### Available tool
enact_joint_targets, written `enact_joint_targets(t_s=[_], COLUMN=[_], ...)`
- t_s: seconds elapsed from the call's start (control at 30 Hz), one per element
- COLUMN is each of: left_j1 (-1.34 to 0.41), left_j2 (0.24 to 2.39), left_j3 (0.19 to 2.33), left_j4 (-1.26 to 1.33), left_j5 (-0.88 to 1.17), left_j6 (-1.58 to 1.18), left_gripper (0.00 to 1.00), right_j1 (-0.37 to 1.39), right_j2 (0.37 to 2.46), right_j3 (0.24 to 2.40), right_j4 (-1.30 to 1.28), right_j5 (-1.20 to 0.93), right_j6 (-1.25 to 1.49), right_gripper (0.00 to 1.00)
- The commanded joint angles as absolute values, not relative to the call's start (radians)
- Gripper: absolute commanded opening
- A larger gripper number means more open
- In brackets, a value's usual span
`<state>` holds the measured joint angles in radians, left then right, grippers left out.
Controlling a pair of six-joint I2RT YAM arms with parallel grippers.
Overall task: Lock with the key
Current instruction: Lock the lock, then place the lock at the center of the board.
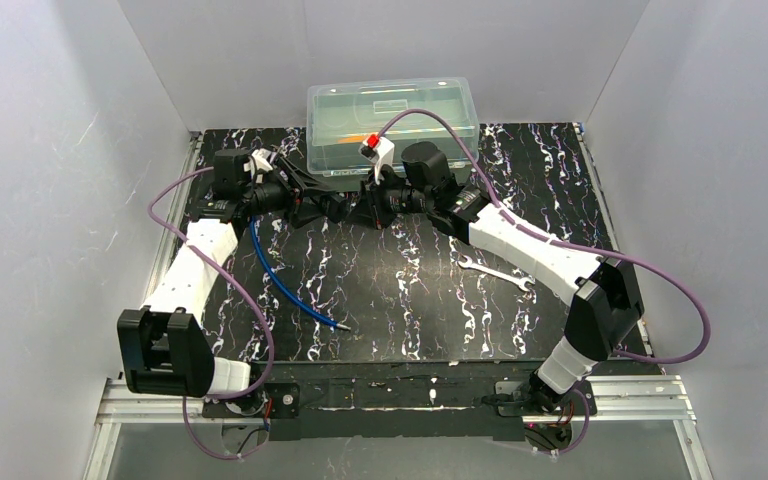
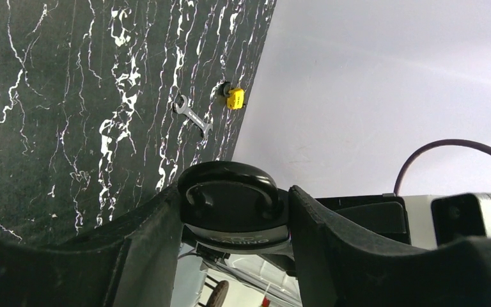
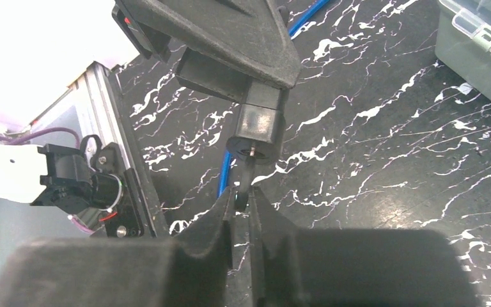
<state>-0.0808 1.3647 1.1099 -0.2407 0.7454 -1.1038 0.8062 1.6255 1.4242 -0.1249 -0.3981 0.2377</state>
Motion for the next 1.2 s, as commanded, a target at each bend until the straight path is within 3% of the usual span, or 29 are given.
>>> enact_joint_targets(t_s=[0.0, 0.73, 1.17], left_j1=[-0.086, 0.138, 0.149], left_j2=[1.312, 1.378, 1.395], left_j3=[1.128, 1.258, 1.308], left_j4=[-0.226, -0.254, -0.716], left_j5=[0.762, 0.671, 0.437], left_j6=[-1.099, -1.083, -0.294], left_gripper=[0.0, 0.0, 0.03], right_j1=[0.816, 0.861, 0.848], right_j2=[1.616, 1.558, 1.678], right_j3=[1.446, 1.359, 1.332], right_j4=[-0.077, -0.119, 0.023], right_j5=[-0.393, -0.4, -0.272], right_j6=[0.236, 0.247, 0.23], right_gripper=[0.02, 0.01, 0.01])
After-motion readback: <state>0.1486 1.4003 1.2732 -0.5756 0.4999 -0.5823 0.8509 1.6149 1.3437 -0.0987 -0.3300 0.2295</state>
